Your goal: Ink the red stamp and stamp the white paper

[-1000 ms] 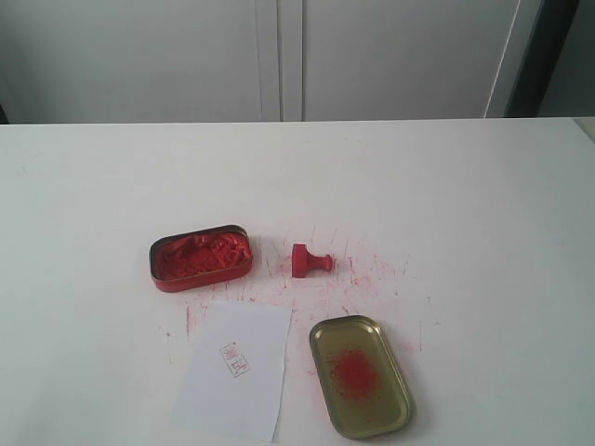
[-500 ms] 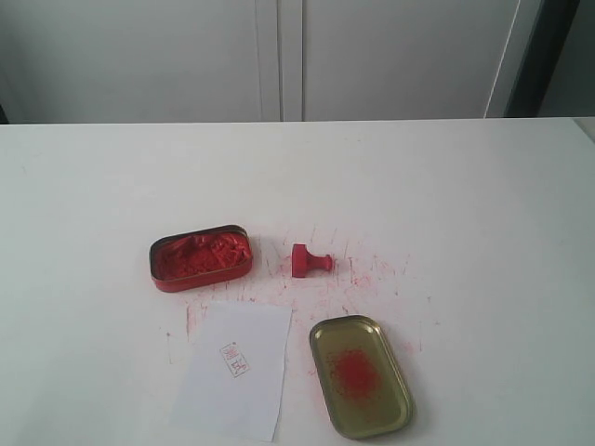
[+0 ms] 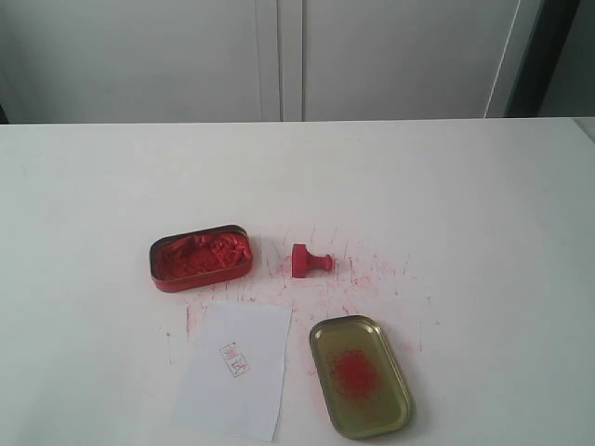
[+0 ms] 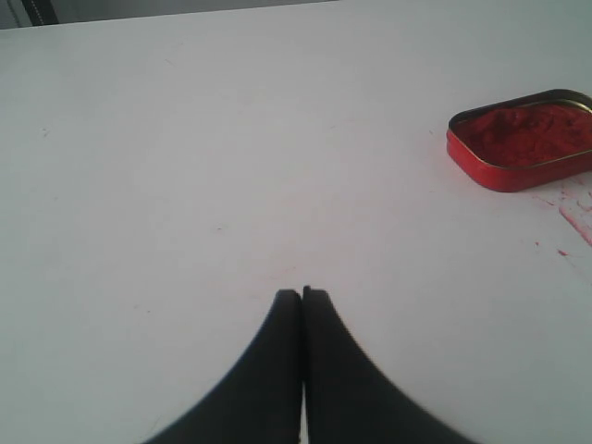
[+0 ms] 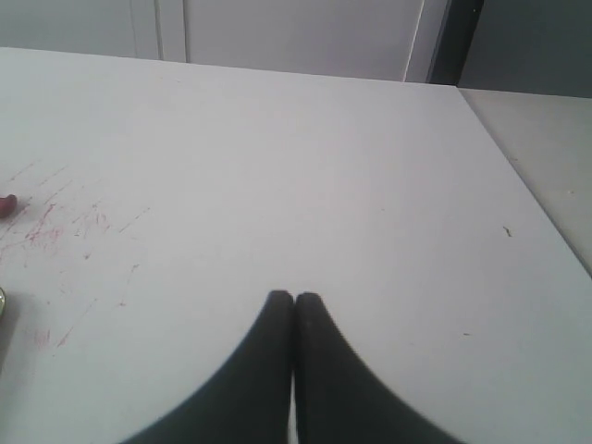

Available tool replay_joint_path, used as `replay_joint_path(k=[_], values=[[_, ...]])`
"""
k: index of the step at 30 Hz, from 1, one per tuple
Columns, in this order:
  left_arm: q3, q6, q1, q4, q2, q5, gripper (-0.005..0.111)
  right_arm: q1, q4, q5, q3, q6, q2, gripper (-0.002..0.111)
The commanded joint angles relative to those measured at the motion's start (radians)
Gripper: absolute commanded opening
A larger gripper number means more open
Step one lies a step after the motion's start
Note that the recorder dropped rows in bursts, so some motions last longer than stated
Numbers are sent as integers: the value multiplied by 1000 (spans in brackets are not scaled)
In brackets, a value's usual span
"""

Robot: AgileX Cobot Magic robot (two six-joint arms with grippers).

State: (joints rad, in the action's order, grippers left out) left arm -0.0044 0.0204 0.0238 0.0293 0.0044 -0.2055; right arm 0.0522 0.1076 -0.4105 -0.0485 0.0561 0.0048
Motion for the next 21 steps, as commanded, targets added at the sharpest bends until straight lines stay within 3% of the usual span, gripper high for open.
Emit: replay_joint_path(k=[1, 21], values=[[4, 2, -1, 0, -4, 3, 0, -4, 0, 16, 3, -9, -5, 0], [4, 2, -1, 0, -4, 3, 0, -4, -1, 16, 3, 4, -5, 0]])
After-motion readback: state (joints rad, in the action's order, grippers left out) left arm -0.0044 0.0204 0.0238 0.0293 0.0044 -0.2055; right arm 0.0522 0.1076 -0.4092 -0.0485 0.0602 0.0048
